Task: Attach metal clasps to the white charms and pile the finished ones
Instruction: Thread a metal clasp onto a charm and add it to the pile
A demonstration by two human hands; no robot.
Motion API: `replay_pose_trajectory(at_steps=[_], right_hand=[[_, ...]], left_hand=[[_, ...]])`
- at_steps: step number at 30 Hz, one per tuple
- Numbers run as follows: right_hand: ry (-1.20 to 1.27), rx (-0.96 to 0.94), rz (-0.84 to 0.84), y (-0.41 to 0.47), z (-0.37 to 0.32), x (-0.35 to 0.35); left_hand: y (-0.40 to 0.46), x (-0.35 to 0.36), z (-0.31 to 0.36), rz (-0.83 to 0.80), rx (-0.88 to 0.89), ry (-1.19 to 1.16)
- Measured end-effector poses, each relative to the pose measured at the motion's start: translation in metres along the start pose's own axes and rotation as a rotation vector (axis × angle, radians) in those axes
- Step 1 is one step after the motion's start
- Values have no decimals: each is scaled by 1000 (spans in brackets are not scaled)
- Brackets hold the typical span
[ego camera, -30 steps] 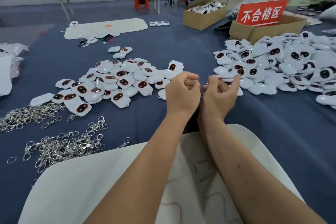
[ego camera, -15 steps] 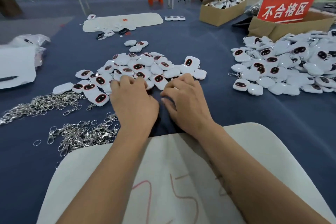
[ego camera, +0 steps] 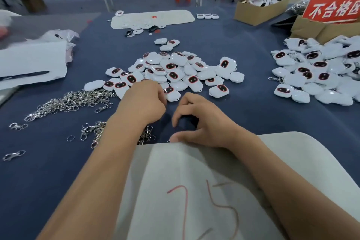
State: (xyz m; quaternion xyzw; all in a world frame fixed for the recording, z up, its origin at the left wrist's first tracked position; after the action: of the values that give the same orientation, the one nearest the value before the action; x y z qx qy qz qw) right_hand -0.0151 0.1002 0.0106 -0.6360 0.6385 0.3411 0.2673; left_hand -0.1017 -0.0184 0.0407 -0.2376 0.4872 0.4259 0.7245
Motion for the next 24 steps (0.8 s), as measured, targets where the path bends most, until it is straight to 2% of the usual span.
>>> replay_pose_trajectory(at_steps=[3,7,9,12,14,16,21,24], right_hand=[[-4,16,21,3,5,0],[-83,170,361,4,28,-24],[-63,225,478,1,36,-36],[-153,176,374,6,29,-26],[-251,91,300,8,20,-16],[-250,78,296,8,20,-16],[-175,201,484,1,35,-35],[-146,242,585,-3,37,-44]], left_hand=[[2,2,9,92,22,-17],[4,11,10,158,7,-113],[4,15,9,183,16,-214],[3,24,16,189,63,-403],[2,29,22,213,72,-443],[1,34,24,227,76,-431],[-3,44,30,121,268,-359],[-3,49,41,92,321,-238]])
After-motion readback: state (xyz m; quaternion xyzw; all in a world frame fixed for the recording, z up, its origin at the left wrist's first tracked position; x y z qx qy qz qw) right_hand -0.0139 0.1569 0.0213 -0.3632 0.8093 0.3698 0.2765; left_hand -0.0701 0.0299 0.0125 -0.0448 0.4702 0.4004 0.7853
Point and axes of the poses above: each hand's wrist, its own y-axis towards the middle knuckle, its own x-axis out of the palm, z = x × y, the point moved 8 cm from there along y, towards the middle knuckle, and after that the axes turned 10 degrees about x, right-handed, at the moved point
